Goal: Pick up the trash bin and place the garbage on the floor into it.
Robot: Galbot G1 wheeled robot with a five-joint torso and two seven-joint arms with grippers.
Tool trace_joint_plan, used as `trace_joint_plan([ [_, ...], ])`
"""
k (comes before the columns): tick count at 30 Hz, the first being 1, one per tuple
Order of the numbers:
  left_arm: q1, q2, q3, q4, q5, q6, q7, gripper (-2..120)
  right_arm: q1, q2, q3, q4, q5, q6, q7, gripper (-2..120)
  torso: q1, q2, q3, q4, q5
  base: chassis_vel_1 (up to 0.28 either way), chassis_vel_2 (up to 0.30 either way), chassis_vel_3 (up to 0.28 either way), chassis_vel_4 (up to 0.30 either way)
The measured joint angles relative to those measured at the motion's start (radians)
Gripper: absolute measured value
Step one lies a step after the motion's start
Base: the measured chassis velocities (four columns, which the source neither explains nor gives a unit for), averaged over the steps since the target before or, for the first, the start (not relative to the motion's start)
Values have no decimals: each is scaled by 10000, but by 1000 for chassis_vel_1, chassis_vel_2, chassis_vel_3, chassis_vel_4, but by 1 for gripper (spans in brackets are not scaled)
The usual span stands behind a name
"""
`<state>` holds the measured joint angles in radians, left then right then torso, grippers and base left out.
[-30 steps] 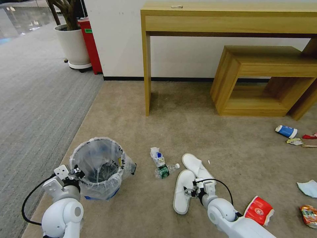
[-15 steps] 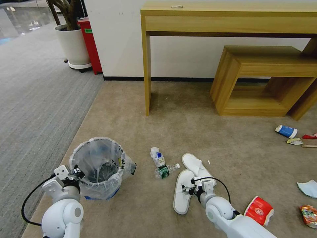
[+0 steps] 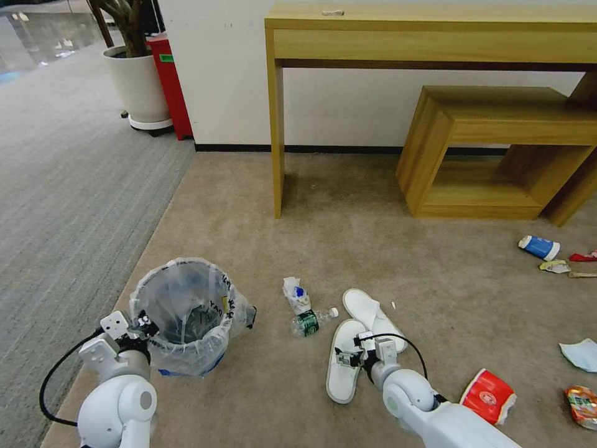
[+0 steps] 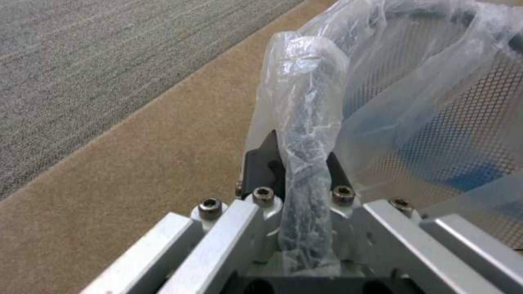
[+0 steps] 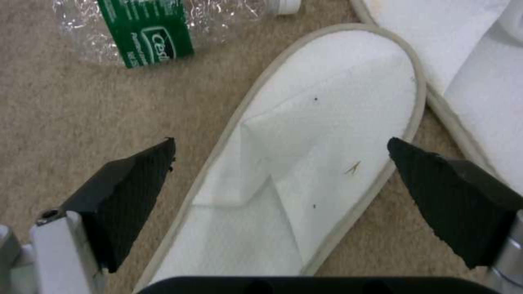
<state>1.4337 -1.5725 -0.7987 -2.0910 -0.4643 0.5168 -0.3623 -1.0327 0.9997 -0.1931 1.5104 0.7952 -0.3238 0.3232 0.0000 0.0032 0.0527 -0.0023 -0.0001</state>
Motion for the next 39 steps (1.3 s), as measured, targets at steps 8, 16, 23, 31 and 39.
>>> trace_joint_plan([
  [8, 15, 6, -9, -4, -7, -30, 13, 2, 104, 9, -76, -177, 33, 52, -65, 99, 0, 0, 0, 0, 0, 0, 0, 0, 0],
  [16, 28, 0, -5, -3, -7, -37, 19, 2, 281, 22, -166, -424, 45, 112, -150, 99, 0, 0, 0, 0, 0, 0, 0, 0, 0],
  [23, 49, -14, 7, -3, -3, -65, 34, 2, 441, 105, -250, -734, -9, 216, -185, 99, 0, 0, 0, 0, 0, 0, 0, 0, 0],
  [31, 59, -20, 16, -8, -4, -95, 43, 2, 588, 201, -358, -1027, -167, 335, -174, 100, 0, 0, 0, 0, 0, 0, 0, 0, 0],
  [39, 64, -22, 25, -28, -4, -110, 51, 2, 651, 238, -422, -1139, -246, 366, -134, 100, 0, 0, -1, 0, 0, 0, 0, 0, 0],
])
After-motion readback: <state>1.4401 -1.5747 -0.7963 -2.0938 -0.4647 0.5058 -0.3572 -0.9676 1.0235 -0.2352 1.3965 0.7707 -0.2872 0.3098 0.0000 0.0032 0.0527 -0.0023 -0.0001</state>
